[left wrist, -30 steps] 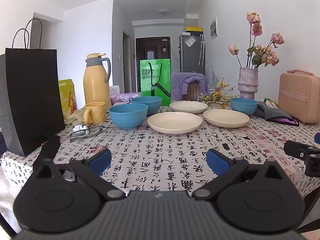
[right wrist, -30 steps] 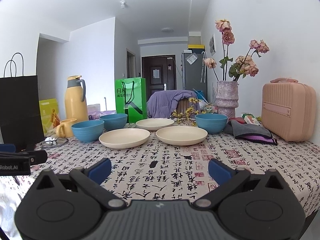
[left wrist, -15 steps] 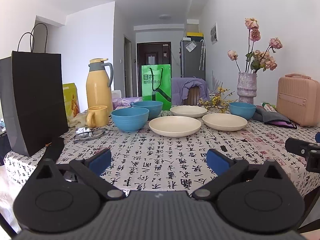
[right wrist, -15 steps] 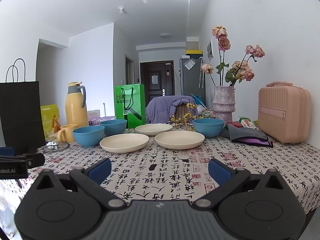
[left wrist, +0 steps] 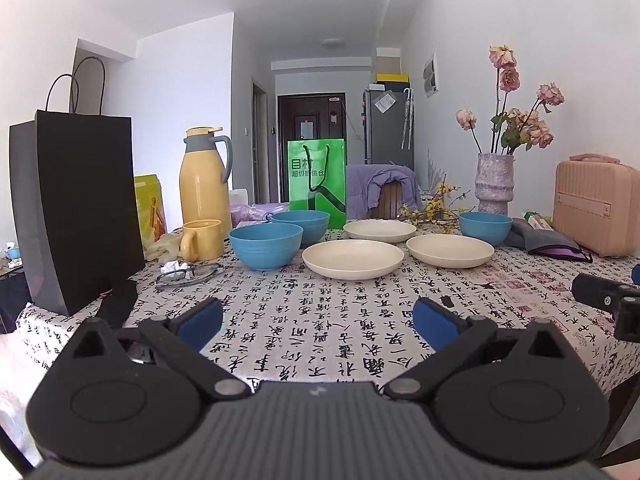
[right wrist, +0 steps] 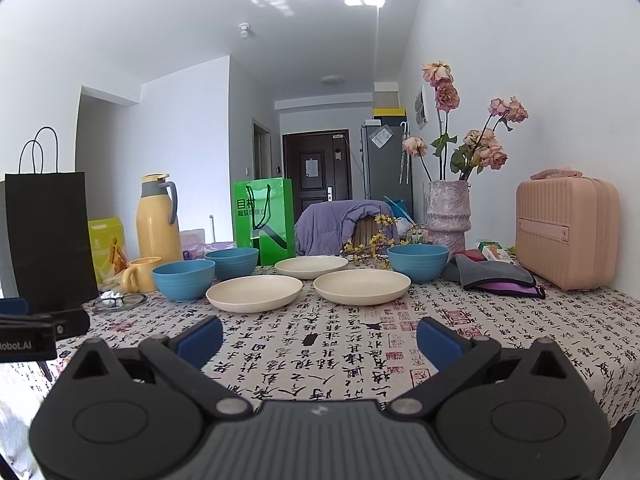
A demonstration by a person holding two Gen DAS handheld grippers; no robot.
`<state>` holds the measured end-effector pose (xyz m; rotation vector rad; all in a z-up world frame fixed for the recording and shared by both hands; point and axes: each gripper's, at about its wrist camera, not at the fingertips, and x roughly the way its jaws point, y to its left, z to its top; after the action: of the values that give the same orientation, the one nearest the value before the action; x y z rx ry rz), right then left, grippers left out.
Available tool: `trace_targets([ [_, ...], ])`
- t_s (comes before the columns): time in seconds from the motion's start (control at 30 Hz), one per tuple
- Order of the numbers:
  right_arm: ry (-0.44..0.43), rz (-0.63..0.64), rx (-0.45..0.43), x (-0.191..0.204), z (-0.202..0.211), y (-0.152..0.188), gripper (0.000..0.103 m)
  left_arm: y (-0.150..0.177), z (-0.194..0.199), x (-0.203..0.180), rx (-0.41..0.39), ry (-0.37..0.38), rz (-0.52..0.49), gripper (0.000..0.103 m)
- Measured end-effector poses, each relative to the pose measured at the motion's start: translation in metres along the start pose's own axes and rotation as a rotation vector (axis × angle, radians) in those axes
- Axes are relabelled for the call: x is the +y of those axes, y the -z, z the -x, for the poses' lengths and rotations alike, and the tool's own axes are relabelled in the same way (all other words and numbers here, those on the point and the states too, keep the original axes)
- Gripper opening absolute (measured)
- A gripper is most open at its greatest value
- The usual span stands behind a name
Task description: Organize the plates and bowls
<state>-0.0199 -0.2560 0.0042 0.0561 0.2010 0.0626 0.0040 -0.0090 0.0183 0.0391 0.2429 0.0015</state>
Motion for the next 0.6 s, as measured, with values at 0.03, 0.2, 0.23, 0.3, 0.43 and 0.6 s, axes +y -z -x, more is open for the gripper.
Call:
trace_targets([
  [0.03, 0.0, 0.0, -0.002, 0.0001, 0.0007, 0.0, 0.103, 0.0002, 0.0009, 0.0001, -0.001, -0.001, -0.001, 0.103],
  [0.2, 0.001, -0.003, -0.007, -0.0001, 0.003, 0.0004, 0.103, 0.0003, 0.0019, 0.0001, -0.005, 0.002, -0.002, 0.103],
  [0.23, 0.002, -0.005, -0.008, -0.0005, 0.003, 0.0004, 0.103, 0.0006, 0.0023, -0.0001, -0.005, 0.003, -0.003, 0.103],
  [0.3, 0.004, -0.006, -0.007, -0.0008, 0.0027, 0.0008, 0.103, 0.0014, 0.0027, -0.0006, -0.002, 0.005, -0.005, 0.103],
  [0.43, 0.006, -0.009, -0.002, -0.0015, -0.0001, 0.0016, 0.103, 0.0016, -0.0005, 0.0006, 0.006, 0.004, -0.001, 0.103],
  [0.6, 0.003, -0.012, 0.01, -0.0021, -0.0041, 0.0033, 0.103, 0.0029, -0.0044, -0.0013, 0.019, 0.004, -0.004, 0.103],
])
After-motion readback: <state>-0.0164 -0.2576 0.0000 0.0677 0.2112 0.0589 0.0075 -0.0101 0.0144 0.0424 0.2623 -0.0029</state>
